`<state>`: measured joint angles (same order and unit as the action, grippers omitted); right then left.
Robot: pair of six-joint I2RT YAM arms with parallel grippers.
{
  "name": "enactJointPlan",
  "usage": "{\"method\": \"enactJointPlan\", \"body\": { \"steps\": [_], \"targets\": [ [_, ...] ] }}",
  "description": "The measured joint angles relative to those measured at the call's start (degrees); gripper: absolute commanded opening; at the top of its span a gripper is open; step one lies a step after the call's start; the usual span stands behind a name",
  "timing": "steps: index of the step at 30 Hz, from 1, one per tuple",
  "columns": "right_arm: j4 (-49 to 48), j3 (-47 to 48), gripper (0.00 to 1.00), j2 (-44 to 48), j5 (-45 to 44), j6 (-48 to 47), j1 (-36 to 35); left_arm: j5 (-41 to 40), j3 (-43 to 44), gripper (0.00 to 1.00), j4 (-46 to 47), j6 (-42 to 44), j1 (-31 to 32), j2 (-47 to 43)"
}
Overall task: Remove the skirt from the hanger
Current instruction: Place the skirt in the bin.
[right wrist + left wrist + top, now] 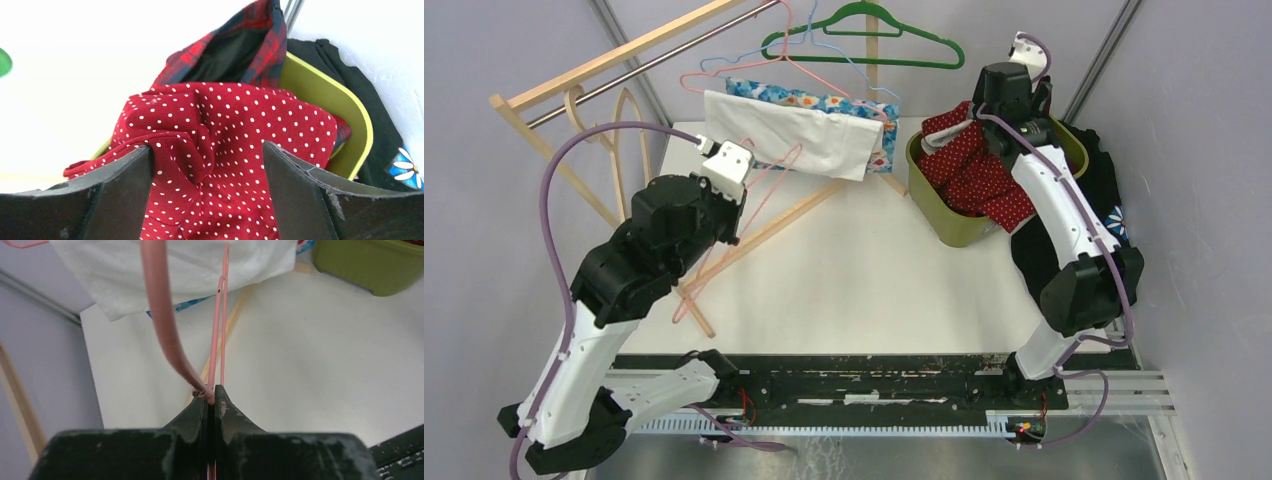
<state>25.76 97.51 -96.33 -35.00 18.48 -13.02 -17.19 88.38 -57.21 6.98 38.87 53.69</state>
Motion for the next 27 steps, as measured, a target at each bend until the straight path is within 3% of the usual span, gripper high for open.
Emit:
{"method": "enactJointPlan", "body": {
  "steps": [11, 16, 21, 27],
  "targets": [
    [-1.0, 4.9, 0.81, -3.6, -0.2, 0.2, 0.0, -15.3, 1.2, 0.03, 9.6, -0.1, 0.0, 8.0],
    [-2.6, -7.4, 0.84, 1.9, -0.5, 2.0, 0.0, -17.4, 1.8, 0.03, 11.1, -0.2, 0.0, 8.0],
    [0.9, -22.6, 0.84, 8.6, 3.3, 9.7, 0.0, -18.4, 3.1, 0.03, 11.0, -0.2, -0.1, 7.6],
    [9.1, -25.9, 0.84, 12.3, 6.8, 16.2, -1.6, -18.6, 4.6, 0.03, 11.1, -0.3, -0.1, 8.0]
  ]
}}
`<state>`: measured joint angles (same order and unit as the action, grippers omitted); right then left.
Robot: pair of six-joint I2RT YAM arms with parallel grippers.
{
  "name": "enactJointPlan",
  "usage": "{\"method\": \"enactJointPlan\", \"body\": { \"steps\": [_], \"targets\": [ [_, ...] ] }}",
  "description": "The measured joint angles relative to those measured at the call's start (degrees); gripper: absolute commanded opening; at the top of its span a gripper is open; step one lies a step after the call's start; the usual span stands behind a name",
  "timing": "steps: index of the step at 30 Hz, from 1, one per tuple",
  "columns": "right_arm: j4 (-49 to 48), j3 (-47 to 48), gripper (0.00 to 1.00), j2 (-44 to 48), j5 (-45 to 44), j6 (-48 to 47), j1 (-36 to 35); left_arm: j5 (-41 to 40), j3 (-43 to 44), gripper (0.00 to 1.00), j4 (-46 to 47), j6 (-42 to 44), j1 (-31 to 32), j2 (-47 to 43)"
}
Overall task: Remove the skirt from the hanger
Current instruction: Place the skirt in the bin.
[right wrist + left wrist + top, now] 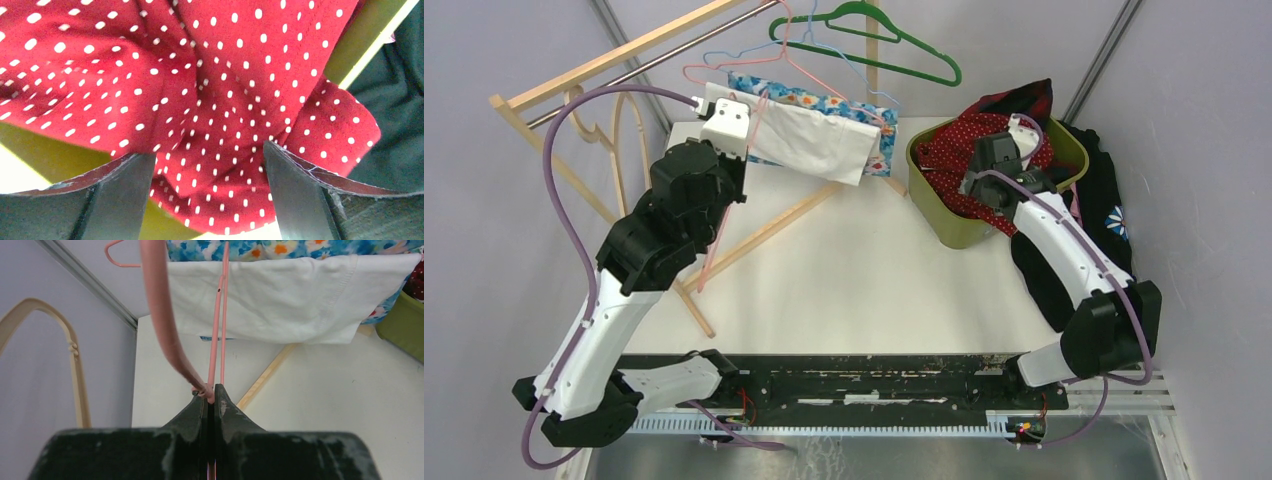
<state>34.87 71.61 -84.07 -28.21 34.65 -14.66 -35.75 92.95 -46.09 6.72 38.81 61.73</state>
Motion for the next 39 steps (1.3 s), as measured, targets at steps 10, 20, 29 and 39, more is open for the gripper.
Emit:
{"method": "enactJointPlan", "body": {
  "steps": [10, 20, 29, 39],
  "targets": [
    [10.4, 24.5, 0.84, 1.7, -3.6, -2.1, -4.7, 0.1, 0.0, 0.03, 0.0, -1.7, 0.0, -0.2],
    [9.3, 29.2, 0.84, 0.2, -6.5, -5.2, -6.0, -4.4, -3.1, 0.03, 2.4, -4.2, 0.0, -6.1],
    [8.7, 29.2, 0.84, -3.1, -6.4, -6.9, -6.0, -13.9, -8.3, 0.03, 15.5, -3.6, -0.1, -3.7],
    [6.2, 29.1, 0.84, -3.1, -6.4, -9.5, -6.0, -18.1, -8.7, 0.03, 28.7, -0.2, -4.2, 4.7]
  ]
}}
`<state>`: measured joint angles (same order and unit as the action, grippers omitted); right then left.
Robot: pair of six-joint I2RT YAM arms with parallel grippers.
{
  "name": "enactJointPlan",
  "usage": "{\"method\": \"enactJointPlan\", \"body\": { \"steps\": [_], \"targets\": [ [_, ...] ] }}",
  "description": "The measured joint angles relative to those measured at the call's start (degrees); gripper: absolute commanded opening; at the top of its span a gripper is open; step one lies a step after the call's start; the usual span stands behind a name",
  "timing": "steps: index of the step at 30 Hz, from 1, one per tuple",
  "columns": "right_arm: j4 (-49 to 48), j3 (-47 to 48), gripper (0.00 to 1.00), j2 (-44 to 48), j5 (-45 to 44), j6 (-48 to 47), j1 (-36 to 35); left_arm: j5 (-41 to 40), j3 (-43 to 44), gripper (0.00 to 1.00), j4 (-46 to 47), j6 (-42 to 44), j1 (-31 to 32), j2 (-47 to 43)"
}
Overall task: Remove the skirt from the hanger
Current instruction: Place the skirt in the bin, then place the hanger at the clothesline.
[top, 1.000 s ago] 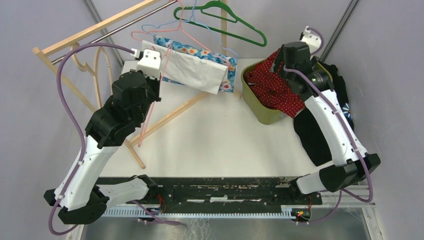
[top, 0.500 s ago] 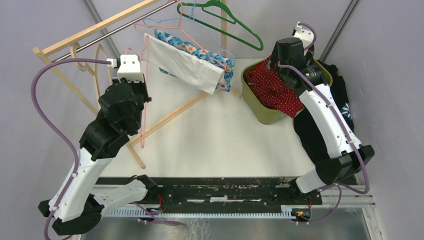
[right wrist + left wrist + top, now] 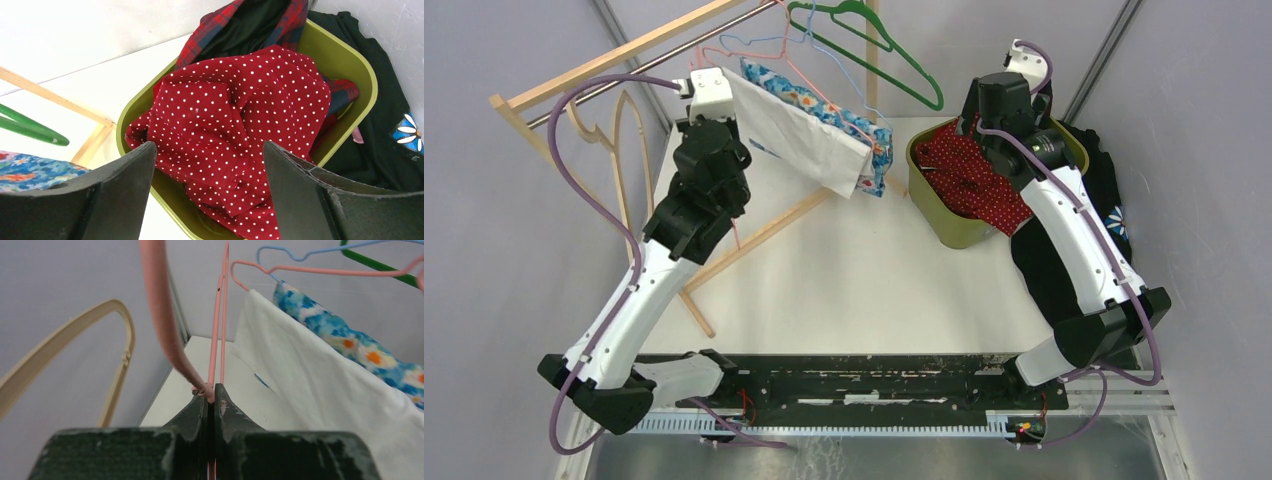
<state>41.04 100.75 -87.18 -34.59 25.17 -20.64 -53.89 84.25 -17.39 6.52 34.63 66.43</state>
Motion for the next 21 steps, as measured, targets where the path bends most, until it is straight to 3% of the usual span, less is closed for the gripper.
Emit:
{"method": "enactJointPlan", "body": {
  "steps": [6, 21],
  "targets": [
    [-1.0, 0.0, 0.84, -0.2, -0.2, -1.1, 0.0, 2.1, 0.0, 0.03, 2.8, 0.1, -7.8, 1.5],
    [-1.6, 0.1, 0.83, -4.4, -0.1, -1.7, 0.0, 3.4, -2.0, 0.03, 14.8, 6.8, -8.2, 2.3]
  ]
}}
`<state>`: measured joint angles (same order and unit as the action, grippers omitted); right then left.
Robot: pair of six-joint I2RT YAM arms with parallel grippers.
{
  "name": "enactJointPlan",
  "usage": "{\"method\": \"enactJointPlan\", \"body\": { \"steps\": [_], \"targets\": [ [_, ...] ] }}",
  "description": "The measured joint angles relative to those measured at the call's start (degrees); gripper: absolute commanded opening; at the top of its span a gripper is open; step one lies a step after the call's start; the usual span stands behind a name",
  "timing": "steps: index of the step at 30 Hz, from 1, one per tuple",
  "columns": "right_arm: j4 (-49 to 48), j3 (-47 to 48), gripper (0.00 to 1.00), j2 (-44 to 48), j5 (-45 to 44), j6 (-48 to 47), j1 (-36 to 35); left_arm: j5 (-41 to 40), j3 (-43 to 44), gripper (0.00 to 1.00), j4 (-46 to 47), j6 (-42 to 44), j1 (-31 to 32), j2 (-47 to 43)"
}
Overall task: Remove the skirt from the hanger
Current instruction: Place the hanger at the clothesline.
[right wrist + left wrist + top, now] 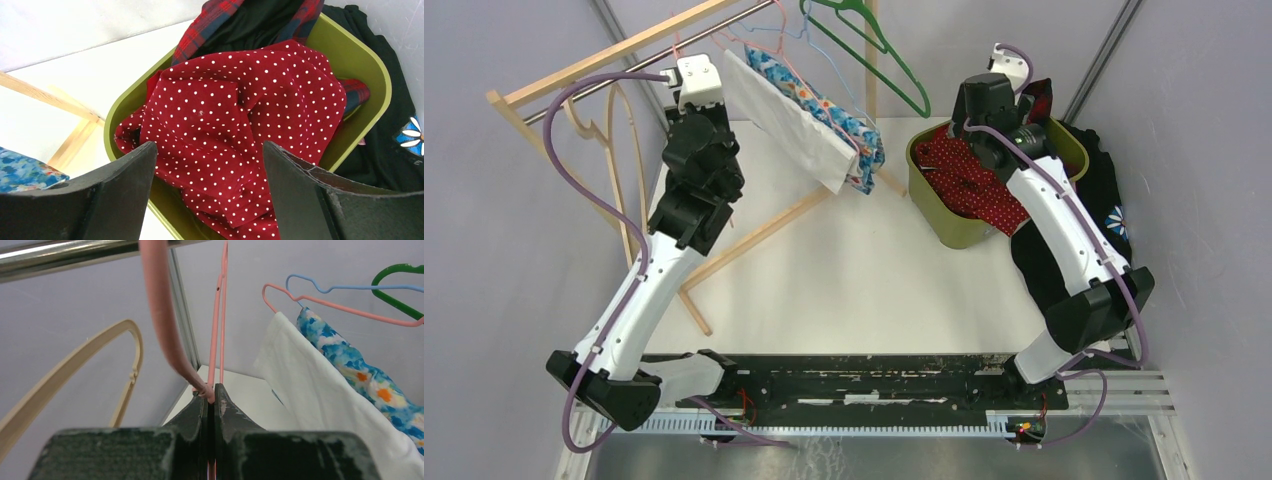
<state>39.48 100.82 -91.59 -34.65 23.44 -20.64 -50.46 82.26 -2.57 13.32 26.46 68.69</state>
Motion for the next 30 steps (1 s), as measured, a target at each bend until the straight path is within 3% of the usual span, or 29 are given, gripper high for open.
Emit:
{"method": "enactJointPlan", "body": {
  "steps": [14, 30],
  "targets": [
    [0.0, 0.3, 0.82, -1.3, 1.2, -0.2, 0.0, -0.6, -5.4, 0.03, 12.2, 8.1, -4.1, -0.1],
    [0.0, -0.3, 0.82, -1.3, 1.4, -0.3, 0.0, -0.3, -9.2, 0.03, 9.7, 4.0, -7.5, -3.1]
  ]
}}
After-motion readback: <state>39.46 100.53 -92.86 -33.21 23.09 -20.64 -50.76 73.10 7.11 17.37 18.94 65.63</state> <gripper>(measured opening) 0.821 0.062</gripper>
